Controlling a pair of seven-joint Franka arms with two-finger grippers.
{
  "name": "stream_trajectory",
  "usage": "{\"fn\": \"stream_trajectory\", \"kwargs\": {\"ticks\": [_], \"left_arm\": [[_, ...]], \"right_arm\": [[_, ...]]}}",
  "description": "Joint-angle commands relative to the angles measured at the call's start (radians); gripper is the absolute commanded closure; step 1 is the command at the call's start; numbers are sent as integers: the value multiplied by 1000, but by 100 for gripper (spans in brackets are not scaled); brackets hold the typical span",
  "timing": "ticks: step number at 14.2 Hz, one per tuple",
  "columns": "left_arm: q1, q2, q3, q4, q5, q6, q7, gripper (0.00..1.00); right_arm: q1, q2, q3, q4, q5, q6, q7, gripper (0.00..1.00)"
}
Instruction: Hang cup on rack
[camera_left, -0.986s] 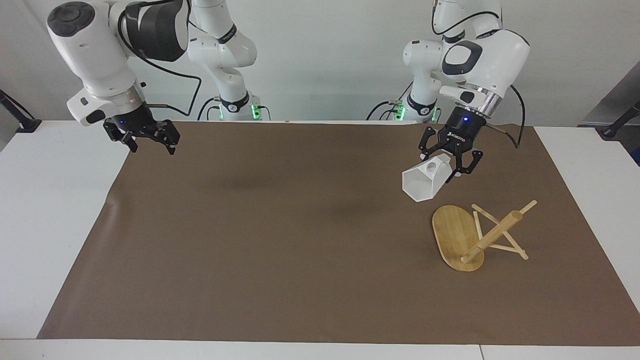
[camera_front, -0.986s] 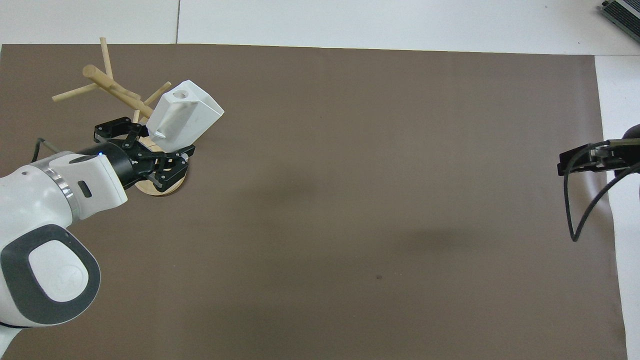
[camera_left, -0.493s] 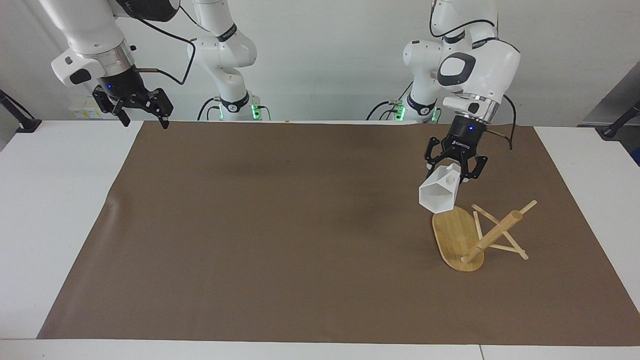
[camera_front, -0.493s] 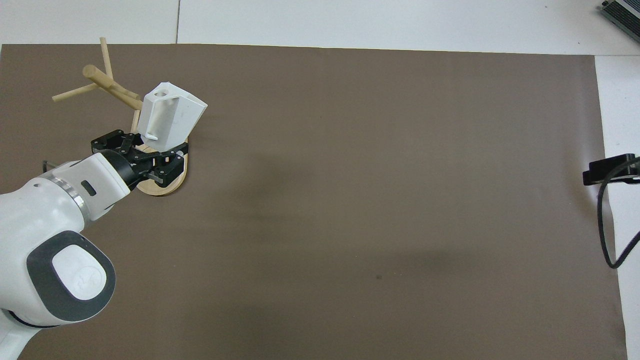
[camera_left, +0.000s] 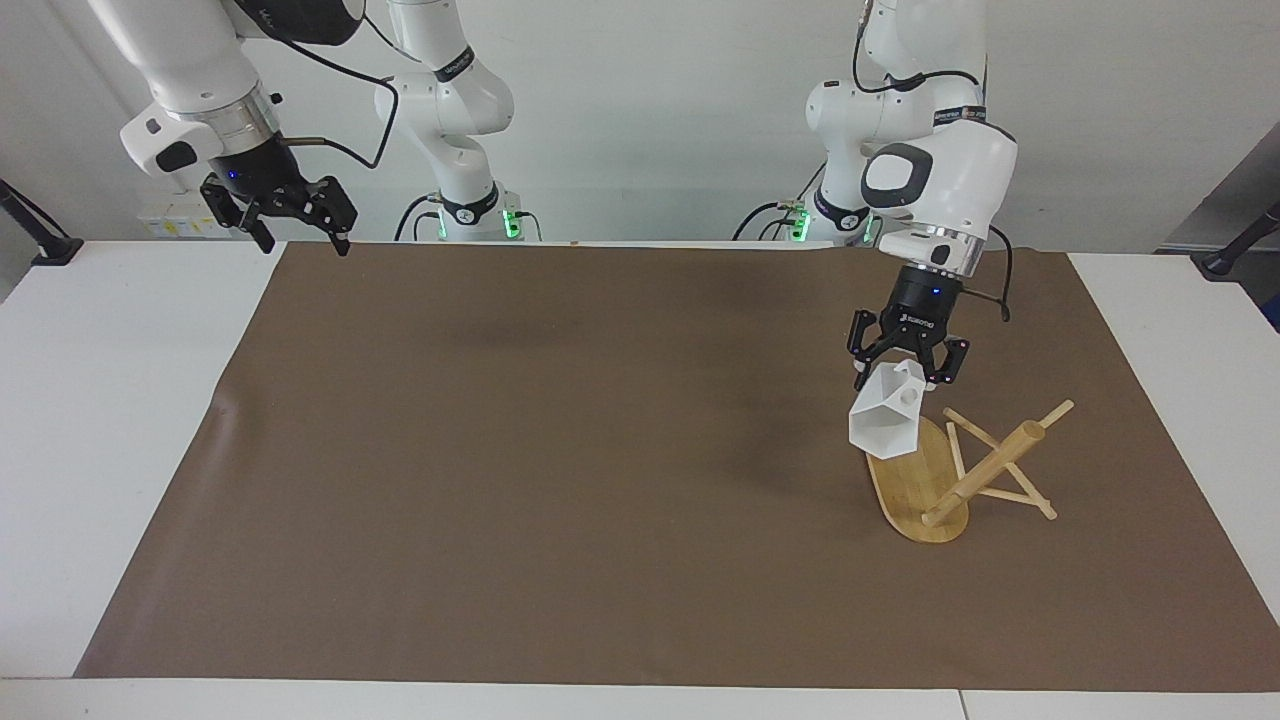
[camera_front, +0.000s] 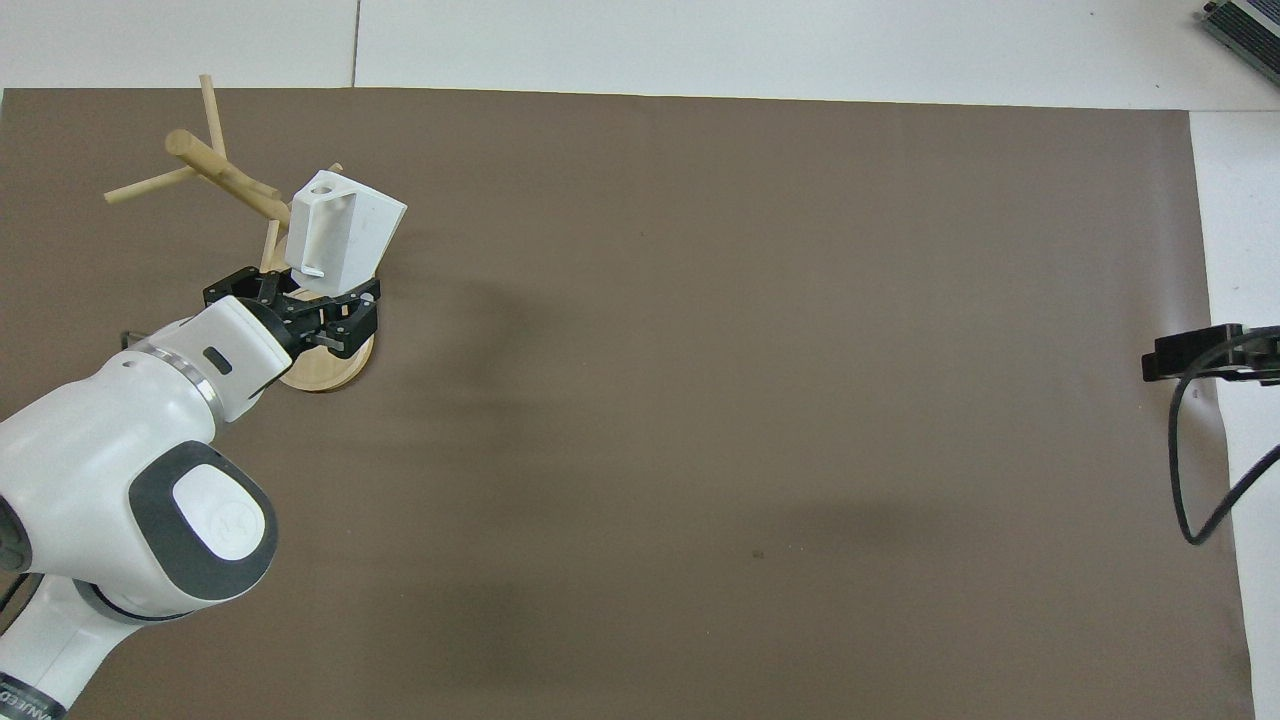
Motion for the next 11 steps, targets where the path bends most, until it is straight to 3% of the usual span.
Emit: {"fn": "stream_trajectory", "kwargs": {"ticks": [1,11], "left_arm": [[-16,35,4,11,-44,54,-2,100],[-10,53,4,51,-61,68,-4,100]], "right_arm": [[-25,-52,-3,-83,20,68,11,0],[-40,-55,-2,-108,17,124,11,0]]}}
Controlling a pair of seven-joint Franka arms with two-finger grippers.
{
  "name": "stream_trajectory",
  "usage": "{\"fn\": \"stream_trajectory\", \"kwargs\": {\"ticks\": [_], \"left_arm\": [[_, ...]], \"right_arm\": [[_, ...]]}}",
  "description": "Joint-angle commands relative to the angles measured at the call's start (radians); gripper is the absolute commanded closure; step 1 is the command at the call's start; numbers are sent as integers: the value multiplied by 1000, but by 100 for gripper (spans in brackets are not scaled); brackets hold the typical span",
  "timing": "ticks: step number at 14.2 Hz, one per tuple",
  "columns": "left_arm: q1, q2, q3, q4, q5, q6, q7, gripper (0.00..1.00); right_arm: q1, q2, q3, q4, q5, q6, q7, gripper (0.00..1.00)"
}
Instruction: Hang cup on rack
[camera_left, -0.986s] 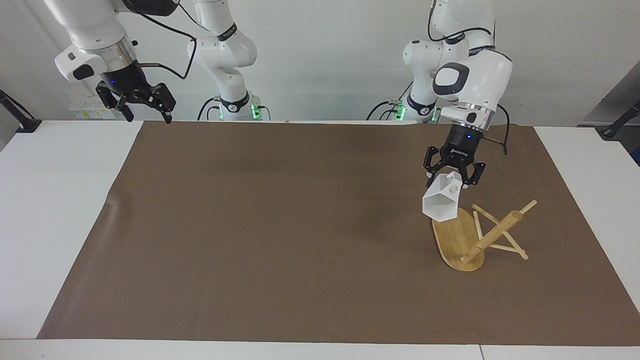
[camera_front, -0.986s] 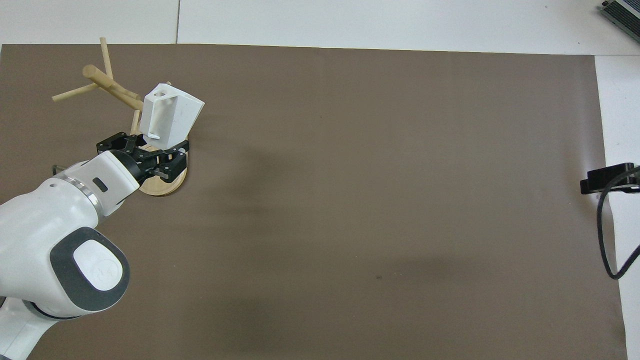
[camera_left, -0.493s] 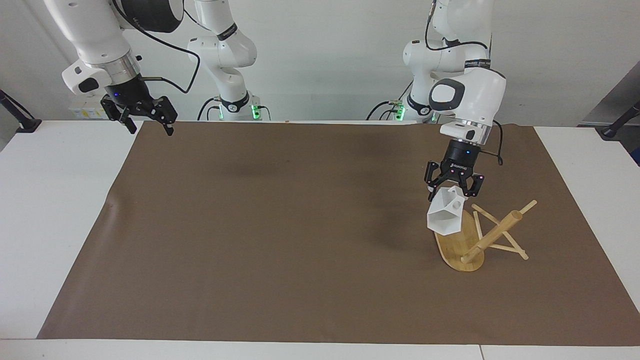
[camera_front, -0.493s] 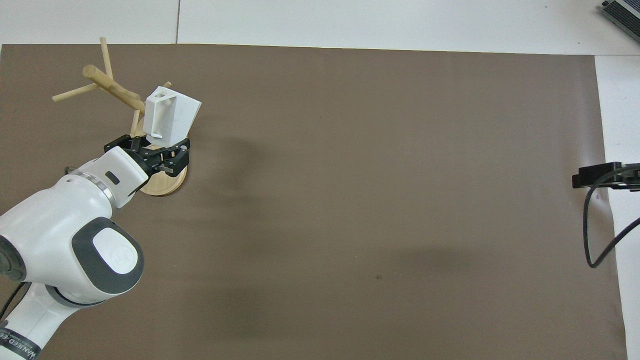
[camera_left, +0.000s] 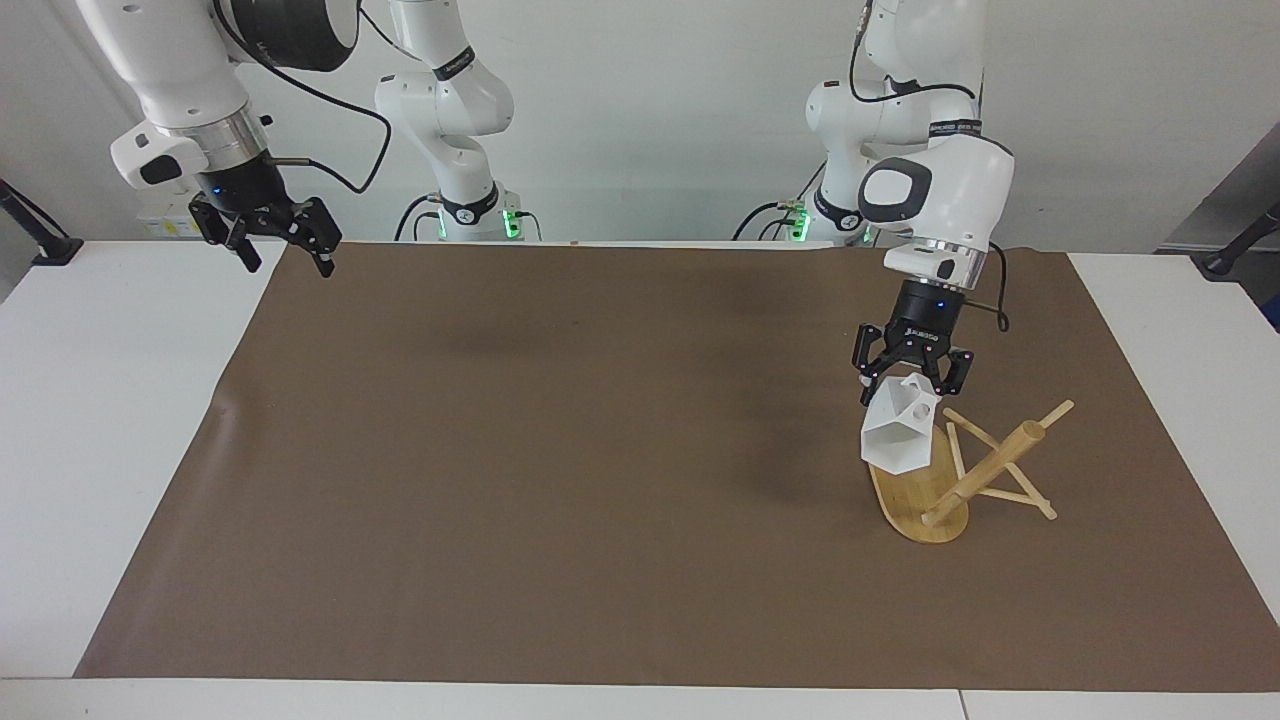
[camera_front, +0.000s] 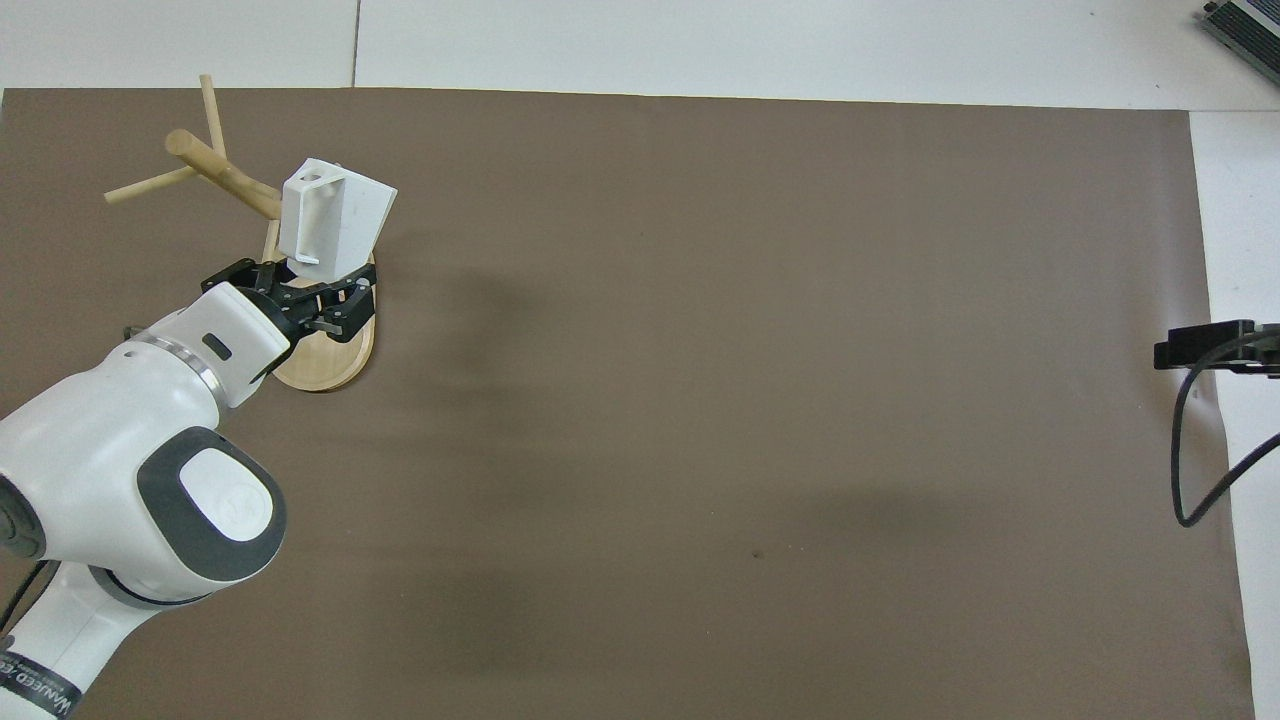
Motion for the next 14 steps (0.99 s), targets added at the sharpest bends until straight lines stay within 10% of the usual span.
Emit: {"fn": "stream_trajectory", "kwargs": {"ticks": [1,14], "left_arm": [[-6,19,4,23,-29,25,0,100],[12,19,12,21,-55,4,-125,100]], "right_arm": [[-5,-29,5,-34,16,22,6,0],[1,-26,6,-21,18,14,-6,0]]}}
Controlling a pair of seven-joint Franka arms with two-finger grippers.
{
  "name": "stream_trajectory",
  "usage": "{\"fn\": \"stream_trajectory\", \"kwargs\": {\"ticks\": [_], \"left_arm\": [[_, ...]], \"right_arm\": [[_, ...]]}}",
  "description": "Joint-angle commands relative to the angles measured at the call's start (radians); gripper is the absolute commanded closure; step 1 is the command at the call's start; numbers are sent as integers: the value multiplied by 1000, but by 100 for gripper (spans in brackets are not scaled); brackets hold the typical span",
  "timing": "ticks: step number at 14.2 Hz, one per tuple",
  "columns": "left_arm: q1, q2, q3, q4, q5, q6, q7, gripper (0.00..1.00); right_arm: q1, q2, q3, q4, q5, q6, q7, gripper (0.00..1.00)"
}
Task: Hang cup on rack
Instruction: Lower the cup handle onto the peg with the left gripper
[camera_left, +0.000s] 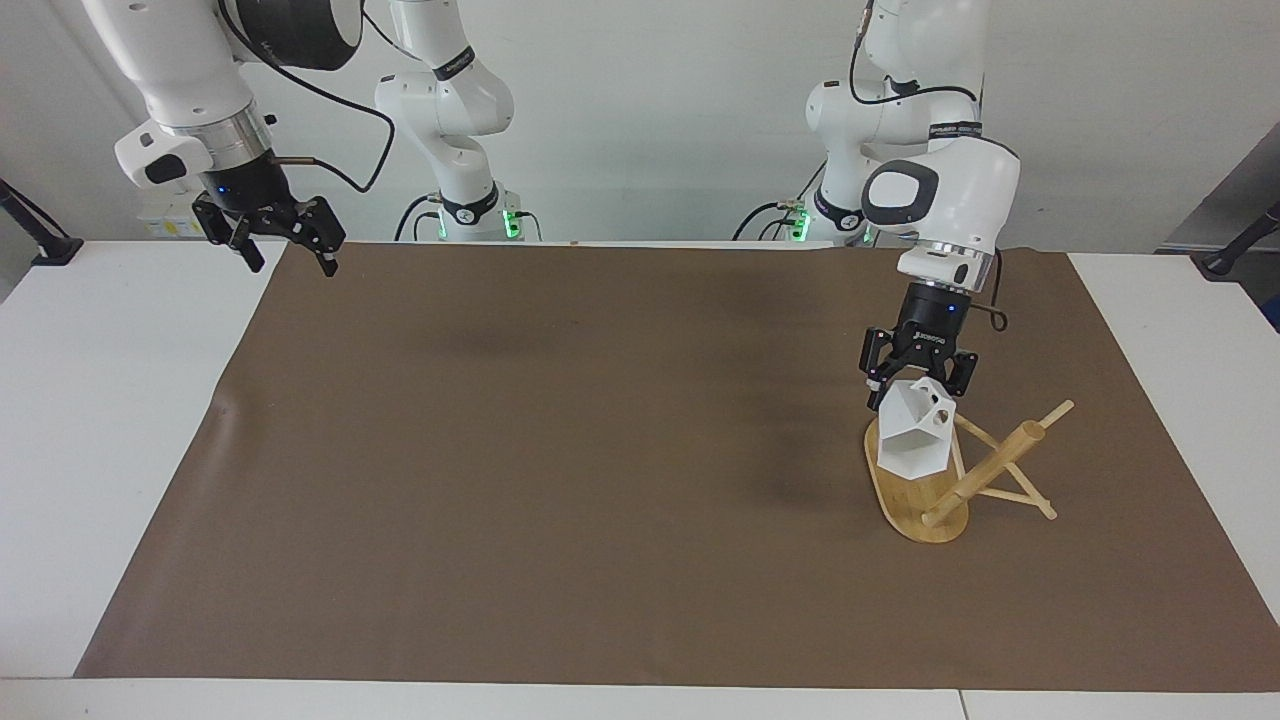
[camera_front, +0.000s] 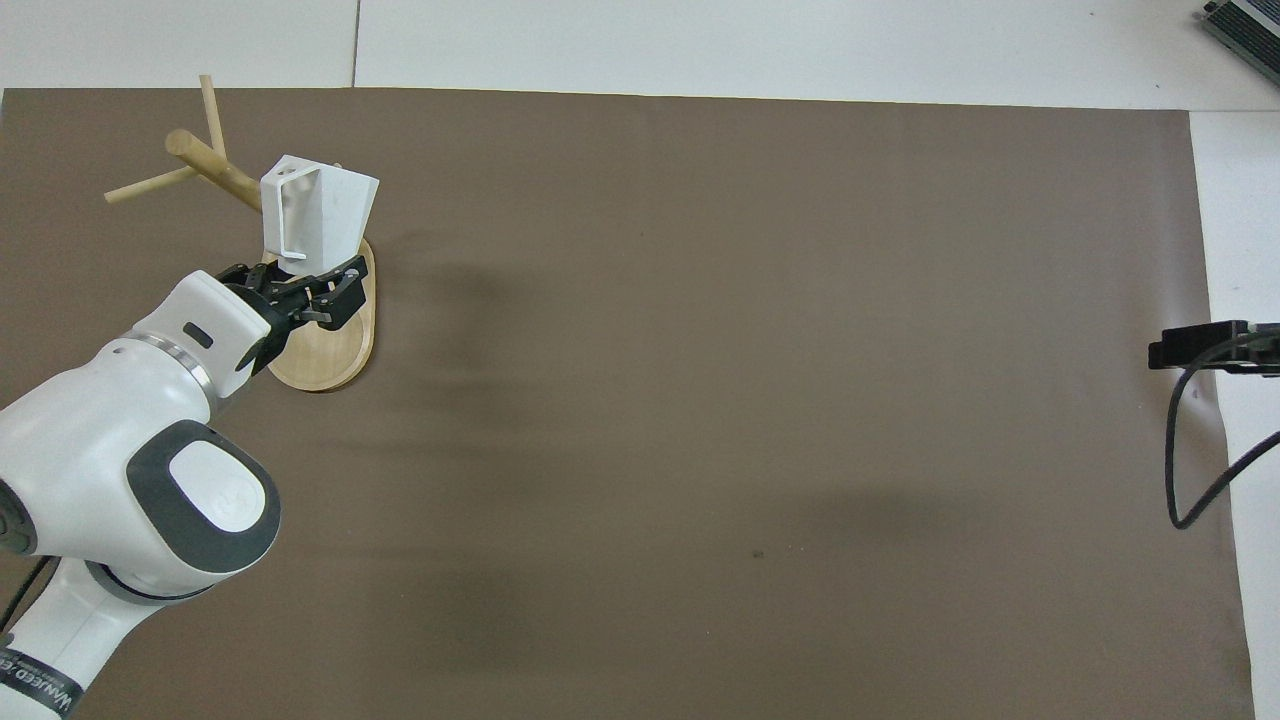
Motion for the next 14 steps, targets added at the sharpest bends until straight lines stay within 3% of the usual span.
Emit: {"fn": "stream_trajectory", "kwargs": {"ticks": [1,14], "left_arm": [[19,9,0,15,-19,-6,-40,100],[48,9,3,9,-20,-50,-138,100]], "right_arm": [[-3,-23,0,-23,18,13,-6,0],[-9,-23,0,-22,18,7,-29,0]]}}
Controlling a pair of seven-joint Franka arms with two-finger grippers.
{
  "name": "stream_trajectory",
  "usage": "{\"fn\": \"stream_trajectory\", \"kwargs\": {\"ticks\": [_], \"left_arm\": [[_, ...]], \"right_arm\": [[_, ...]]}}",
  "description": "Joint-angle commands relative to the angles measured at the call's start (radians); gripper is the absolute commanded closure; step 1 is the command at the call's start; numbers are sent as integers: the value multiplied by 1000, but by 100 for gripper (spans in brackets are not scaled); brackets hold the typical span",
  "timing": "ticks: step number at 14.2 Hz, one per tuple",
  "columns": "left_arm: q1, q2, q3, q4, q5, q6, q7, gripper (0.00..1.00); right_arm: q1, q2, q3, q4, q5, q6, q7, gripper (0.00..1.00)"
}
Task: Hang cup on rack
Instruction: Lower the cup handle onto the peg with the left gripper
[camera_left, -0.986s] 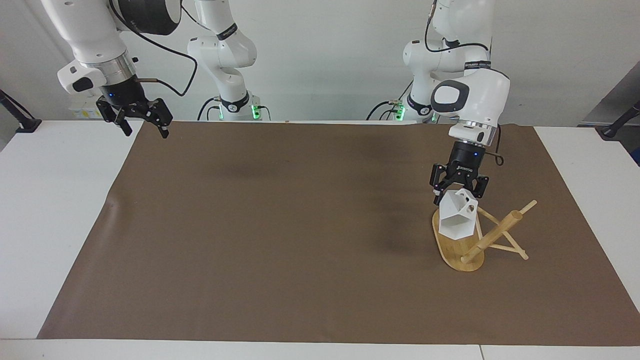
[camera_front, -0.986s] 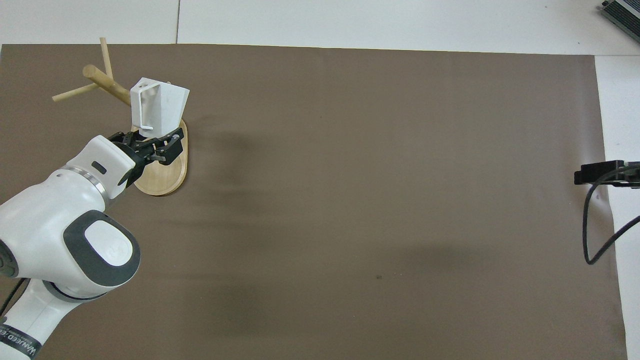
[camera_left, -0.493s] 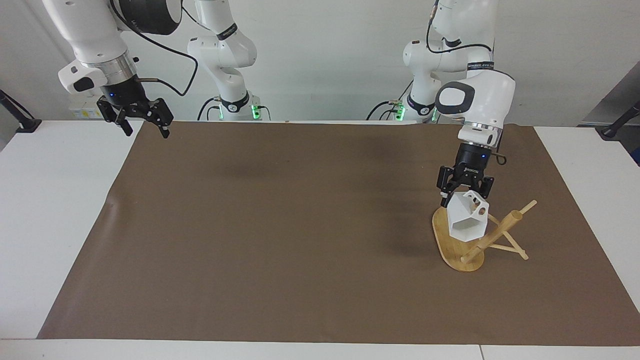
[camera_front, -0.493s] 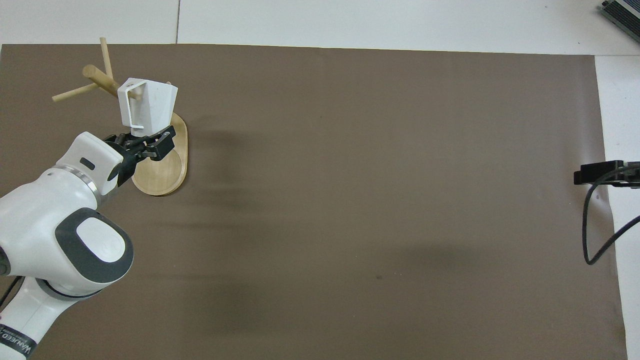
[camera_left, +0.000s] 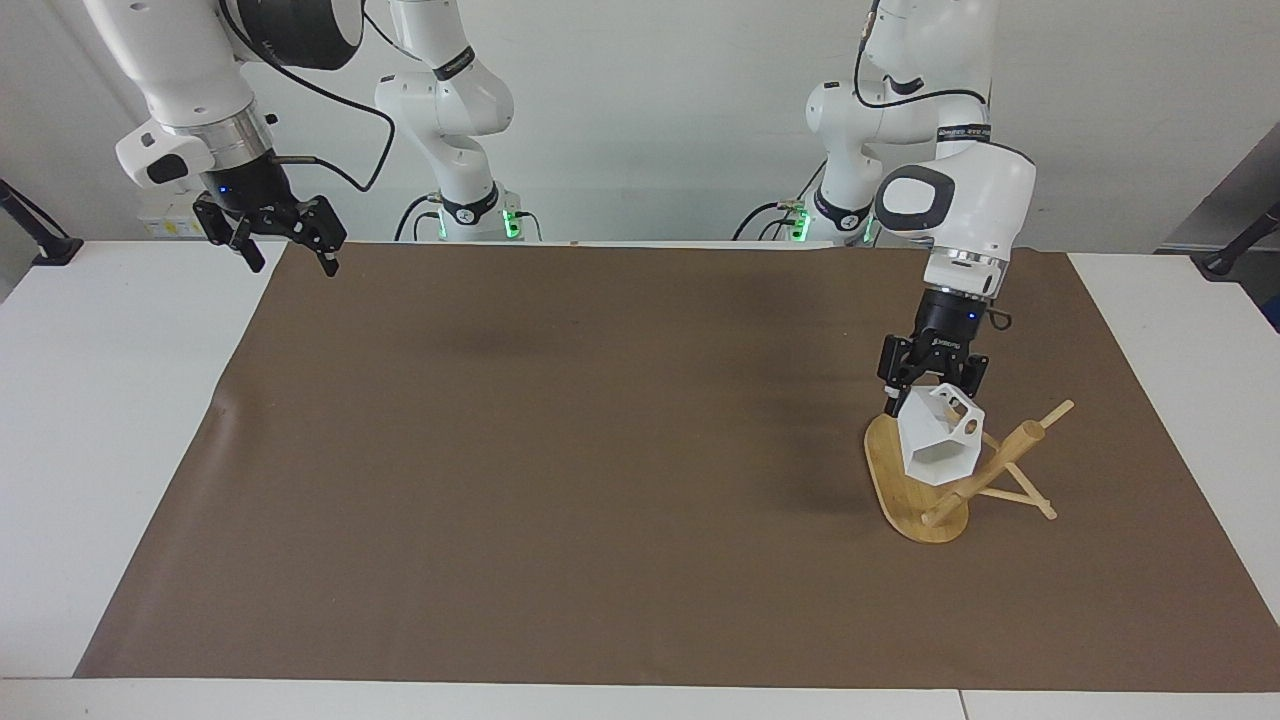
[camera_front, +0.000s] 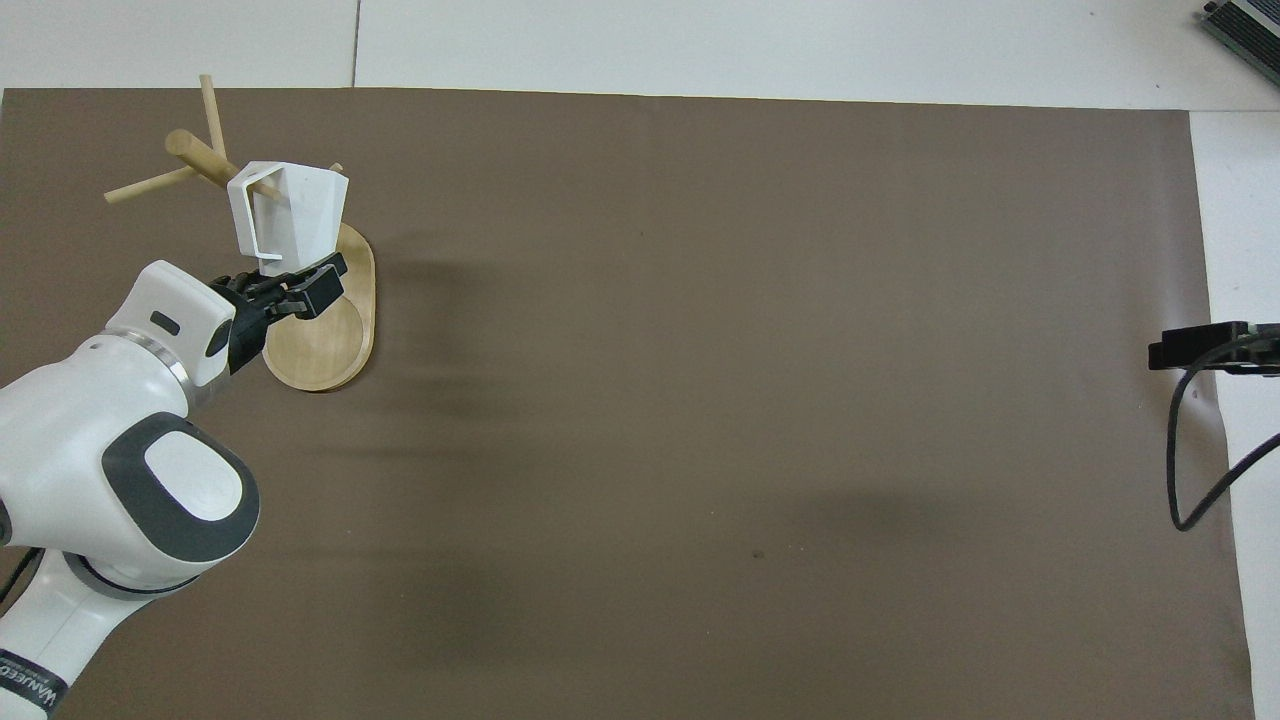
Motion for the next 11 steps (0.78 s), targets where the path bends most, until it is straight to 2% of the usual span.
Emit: {"fn": "stream_trajectory", "kwargs": {"ticks": [1,11], "left_arm": [[10,1,-3,9,-15,-20,-15,100],[44,12,-3,29,-15,-37,-13,100]], "right_arm": [[-4,-23,3,-23,18,6,-20,0],[-1,-23,3,-21,18,7,-20,0]]}}
